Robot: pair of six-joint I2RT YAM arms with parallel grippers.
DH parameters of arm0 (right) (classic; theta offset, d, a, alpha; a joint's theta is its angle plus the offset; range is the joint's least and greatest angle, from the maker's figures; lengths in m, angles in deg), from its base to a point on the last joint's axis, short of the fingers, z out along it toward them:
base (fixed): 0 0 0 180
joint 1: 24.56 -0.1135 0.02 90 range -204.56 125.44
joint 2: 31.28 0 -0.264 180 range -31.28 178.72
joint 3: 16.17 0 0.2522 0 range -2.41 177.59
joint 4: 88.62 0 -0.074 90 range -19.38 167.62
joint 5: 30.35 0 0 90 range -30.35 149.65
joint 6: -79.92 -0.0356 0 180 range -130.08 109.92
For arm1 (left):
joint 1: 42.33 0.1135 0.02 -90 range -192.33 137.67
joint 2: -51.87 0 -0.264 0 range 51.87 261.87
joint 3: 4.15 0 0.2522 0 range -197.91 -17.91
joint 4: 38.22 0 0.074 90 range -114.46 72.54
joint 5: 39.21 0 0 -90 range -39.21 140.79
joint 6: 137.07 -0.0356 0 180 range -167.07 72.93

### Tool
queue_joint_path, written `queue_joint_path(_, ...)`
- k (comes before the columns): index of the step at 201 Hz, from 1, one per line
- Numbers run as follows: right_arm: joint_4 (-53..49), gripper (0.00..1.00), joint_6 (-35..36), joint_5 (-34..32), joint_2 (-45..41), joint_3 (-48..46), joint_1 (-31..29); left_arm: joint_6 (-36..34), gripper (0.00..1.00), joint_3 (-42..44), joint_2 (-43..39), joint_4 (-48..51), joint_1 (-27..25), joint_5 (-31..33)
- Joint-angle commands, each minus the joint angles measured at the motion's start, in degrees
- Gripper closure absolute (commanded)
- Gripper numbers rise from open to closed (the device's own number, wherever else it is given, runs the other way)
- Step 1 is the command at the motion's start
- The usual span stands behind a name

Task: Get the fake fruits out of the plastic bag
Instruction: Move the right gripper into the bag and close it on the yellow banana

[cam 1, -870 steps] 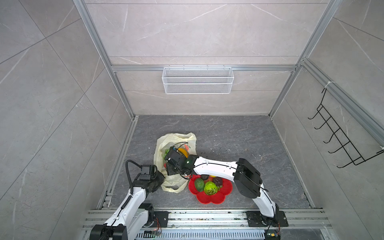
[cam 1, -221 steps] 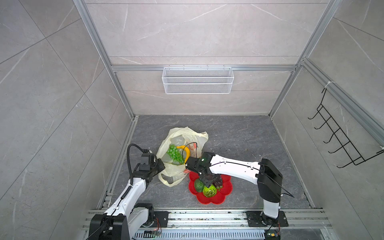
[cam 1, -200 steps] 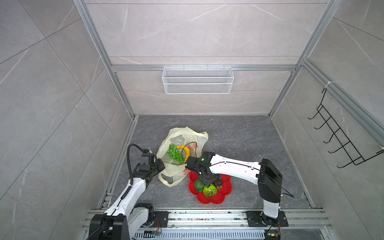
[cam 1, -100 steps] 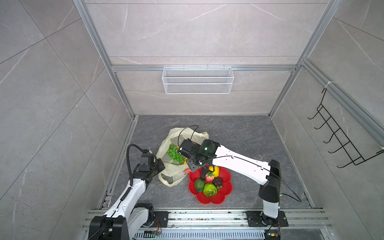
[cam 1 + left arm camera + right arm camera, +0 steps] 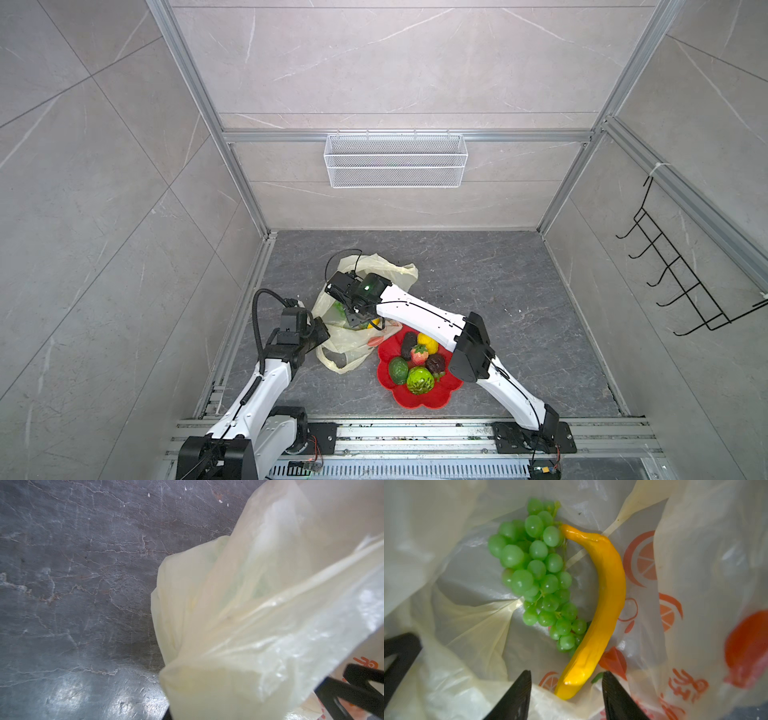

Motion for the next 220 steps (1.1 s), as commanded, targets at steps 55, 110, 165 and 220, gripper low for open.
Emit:
queue_joint_path(55, -1.4, 0.45, -5.0, -1.5, 6.2, 3.5, 4.0, -1.7, 0.95, -0.1, 0.1, -1.7, -0.2, -0.2)
queue_joint_path(110, -0.2, 0.48, -6.2, -1.7, 8.3, 3.5, 5.4, -1.6, 0.95, -0.1, 0.1, -1.7, -0.2, -0.4)
queue_joint_path(165, 1.0, 0.61, -6.1, -0.3, 9.8, 3.6, 6.0, -1.6, 0.95, -0.1, 0.2, -1.7, -0.2, -0.2)
queue_joint_path(220, 1.7, 0.67, -6.5, 1.4, 11.3, 6.6, 6.5, -1.7, 0.95, -0.2, 0.0, -1.7, -0.2, -0.1)
